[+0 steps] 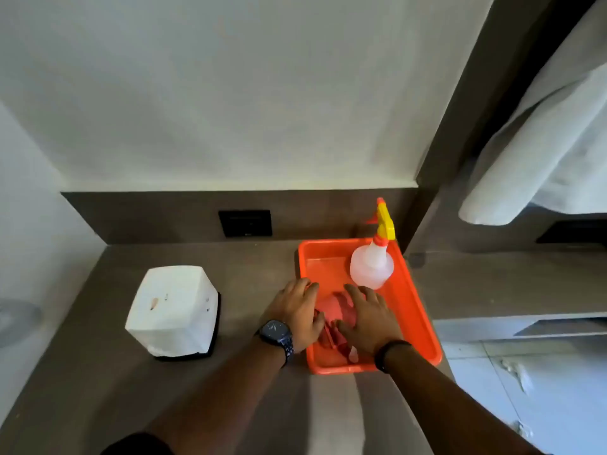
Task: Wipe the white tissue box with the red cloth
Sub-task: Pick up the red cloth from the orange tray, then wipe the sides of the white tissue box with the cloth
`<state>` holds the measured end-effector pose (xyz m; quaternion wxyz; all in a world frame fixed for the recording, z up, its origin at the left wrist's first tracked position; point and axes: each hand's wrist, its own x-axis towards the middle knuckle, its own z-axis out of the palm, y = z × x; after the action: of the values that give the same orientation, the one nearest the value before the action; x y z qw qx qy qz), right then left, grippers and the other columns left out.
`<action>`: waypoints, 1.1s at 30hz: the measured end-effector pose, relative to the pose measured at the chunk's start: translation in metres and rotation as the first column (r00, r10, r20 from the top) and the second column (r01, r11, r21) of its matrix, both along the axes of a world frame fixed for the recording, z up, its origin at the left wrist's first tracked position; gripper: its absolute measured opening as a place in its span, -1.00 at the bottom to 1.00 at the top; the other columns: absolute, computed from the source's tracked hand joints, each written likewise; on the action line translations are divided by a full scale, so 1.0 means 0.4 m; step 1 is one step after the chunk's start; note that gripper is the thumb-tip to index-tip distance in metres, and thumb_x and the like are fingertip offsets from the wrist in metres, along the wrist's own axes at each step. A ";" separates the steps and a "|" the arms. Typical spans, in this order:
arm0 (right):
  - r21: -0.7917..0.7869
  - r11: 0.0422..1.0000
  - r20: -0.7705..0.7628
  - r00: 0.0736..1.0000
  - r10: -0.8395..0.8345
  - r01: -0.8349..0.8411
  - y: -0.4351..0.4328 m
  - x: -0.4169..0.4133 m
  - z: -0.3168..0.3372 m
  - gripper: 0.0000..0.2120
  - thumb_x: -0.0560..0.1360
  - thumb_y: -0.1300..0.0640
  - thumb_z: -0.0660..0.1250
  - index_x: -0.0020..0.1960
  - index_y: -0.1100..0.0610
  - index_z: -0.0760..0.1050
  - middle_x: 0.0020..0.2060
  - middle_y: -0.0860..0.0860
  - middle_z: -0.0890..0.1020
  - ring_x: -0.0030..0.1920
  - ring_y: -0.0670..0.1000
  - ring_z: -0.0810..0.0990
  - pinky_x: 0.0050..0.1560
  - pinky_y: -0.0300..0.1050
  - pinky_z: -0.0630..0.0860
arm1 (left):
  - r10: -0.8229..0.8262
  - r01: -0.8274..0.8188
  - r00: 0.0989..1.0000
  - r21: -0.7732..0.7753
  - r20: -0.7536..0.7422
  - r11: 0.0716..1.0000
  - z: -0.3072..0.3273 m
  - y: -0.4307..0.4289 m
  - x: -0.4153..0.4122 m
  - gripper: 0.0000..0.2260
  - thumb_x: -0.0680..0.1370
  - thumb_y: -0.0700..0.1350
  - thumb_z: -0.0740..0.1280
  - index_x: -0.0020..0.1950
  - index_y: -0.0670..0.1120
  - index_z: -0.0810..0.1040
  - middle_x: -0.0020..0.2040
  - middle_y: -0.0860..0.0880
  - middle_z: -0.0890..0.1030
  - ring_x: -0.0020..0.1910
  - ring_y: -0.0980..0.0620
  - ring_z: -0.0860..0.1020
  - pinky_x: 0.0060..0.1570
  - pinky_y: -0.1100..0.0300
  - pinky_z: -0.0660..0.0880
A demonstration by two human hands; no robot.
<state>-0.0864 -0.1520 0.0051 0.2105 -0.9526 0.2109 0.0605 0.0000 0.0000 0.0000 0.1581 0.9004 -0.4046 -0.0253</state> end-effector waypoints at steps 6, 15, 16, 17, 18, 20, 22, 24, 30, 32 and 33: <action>-0.139 0.984 -0.094 0.990 0.102 -0.115 0.006 0.037 -0.114 -0.33 0.36 -0.40 0.14 0.42 -0.23 0.21 0.45 0.07 0.30 0.40 0.22 0.31 0.26 0.23 0.41 | 0.101 -0.102 0.993 -0.024 -0.065 0.994 -0.103 -0.027 -0.022 -0.49 0.52 -0.11 0.26 0.41 -0.28 0.27 0.41 -0.26 0.33 0.39 -0.20 0.28 0.36 -0.06 0.25; 0.148 0.980 0.088 0.985 -0.149 0.135 0.007 0.041 -0.087 -0.58 0.40 0.05 0.44 0.24 0.07 0.51 0.19 0.22 0.52 0.17 0.29 0.50 0.22 0.10 0.41 | 0.038 -0.036 0.996 0.024 -0.078 0.999 -0.106 -0.017 -0.006 -0.46 0.51 0.01 0.31 0.41 -0.20 0.27 0.37 -0.22 0.34 0.34 -0.19 0.32 0.32 -0.05 0.31; 0.199 0.964 0.141 0.968 -0.206 0.177 0.003 0.039 -0.075 -0.58 0.39 0.11 0.46 0.23 0.10 0.52 0.18 0.24 0.53 0.16 0.29 0.51 0.20 0.08 0.42 | 0.037 -0.036 0.997 0.016 -0.067 0.999 -0.097 -0.011 0.005 -0.45 0.51 0.04 0.31 0.40 -0.19 0.26 0.35 -0.20 0.35 0.32 -0.18 0.34 0.30 -0.06 0.33; 0.252 0.944 0.183 0.947 -0.265 0.215 0.000 0.040 -0.063 -0.58 0.38 0.16 0.47 0.23 0.13 0.52 0.16 0.25 0.55 0.15 0.28 0.52 0.18 0.05 0.42 | 0.027 -0.027 0.998 0.003 -0.051 1.000 -0.075 -0.003 0.017 -0.44 0.50 0.06 0.31 0.39 -0.16 0.26 0.33 -0.19 0.37 0.29 -0.17 0.36 0.27 -0.07 0.37; 0.306 0.918 0.222 0.918 -0.327 0.253 -0.001 0.040 -0.056 -0.57 0.38 0.19 0.47 0.23 0.15 0.52 0.15 0.25 0.57 0.14 0.27 0.53 0.17 0.04 0.43 | 0.014 -0.015 0.999 -0.024 -0.038 1.000 -0.049 0.009 0.029 -0.45 0.48 0.09 0.32 0.37 -0.13 0.27 0.30 -0.18 0.39 0.26 -0.17 0.39 0.22 -0.09 0.41; 0.434 0.854 0.300 0.848 -0.437 0.287 0.022 0.051 -0.030 -0.59 0.38 0.25 0.45 0.22 0.14 0.52 0.11 0.22 0.60 0.12 0.25 0.55 0.18 0.10 0.48 | 0.017 -0.020 1.000 -0.118 -0.024 0.993 0.008 0.055 0.061 -0.44 0.44 0.14 0.38 0.33 -0.07 0.31 0.26 -0.20 0.45 0.21 -0.20 0.44 0.16 -0.09 0.46; 0.592 0.761 0.333 0.780 -0.530 0.264 0.088 0.066 0.001 -0.63 0.40 0.29 0.41 0.19 0.12 0.52 0.07 0.18 0.63 0.08 0.20 0.59 0.16 0.17 0.52 | 0.042 -0.046 0.999 -0.189 -0.024 0.981 0.069 0.131 0.100 -0.37 0.40 0.16 0.46 0.35 -0.09 0.37 0.31 -0.24 0.45 0.26 -0.26 0.44 0.23 -0.12 0.40; 0.717 0.677 0.344 0.762 -0.549 0.164 0.177 0.085 0.026 -0.71 0.41 0.29 0.37 0.11 0.09 0.53 -0.04 0.12 0.64 -0.05 0.09 0.60 0.06 0.11 0.54 | 0.074 -0.080 0.997 -0.207 -0.036 0.975 0.126 0.228 0.148 -0.23 0.32 0.24 0.51 0.39 -0.09 0.39 0.38 -0.21 0.41 0.33 -0.20 0.39 0.31 -0.08 0.37; 0.906 0.422 0.202 0.833 -0.516 0.041 0.405 0.170 -0.012 -0.69 0.46 0.38 0.30 0.00 0.00 0.58 -0.22 -0.07 0.73 -0.24 -0.15 0.66 -0.28 -0.29 0.59 | 0.124 -0.098 0.988 0.256 -0.088 0.962 0.181 0.488 0.264 0.33 -0.06 0.54 0.41 0.53 0.06 -0.12 0.57 -0.02 0.01 0.52 -0.04 -0.04 0.46 -0.08 0.04; 0.957 0.281 0.081 0.860 -0.505 0.075 0.463 0.202 -0.029 -0.70 0.48 0.33 0.30 0.08 0.00 0.58 -0.08 0.12 0.72 -0.11 0.11 0.69 -0.13 0.08 0.67 | 0.137 -0.067 0.980 0.404 -0.147 0.912 0.149 0.529 0.289 0.41 -0.08 0.48 0.48 0.51 0.04 -0.26 0.58 -0.02 -0.11 0.52 -0.03 -0.15 0.48 -0.06 -0.05; 0.974 0.212 0.031 0.873 -0.487 0.084 0.489 0.217 -0.035 -0.72 0.50 0.28 0.31 0.14 0.01 0.56 0.00 0.21 0.69 -0.03 0.21 0.67 -0.01 0.26 0.63 | 0.137 -0.052 0.978 0.449 -0.159 0.892 0.134 0.539 0.300 0.42 -0.08 0.46 0.50 0.51 0.05 -0.29 0.58 -0.03 -0.11 0.52 -0.04 -0.14 0.48 -0.06 -0.04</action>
<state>0.0003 0.0435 -0.0089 0.7774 -0.5687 0.2675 -0.0273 0.1199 0.2156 0.0536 -0.0125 0.9249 -0.3272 -0.1930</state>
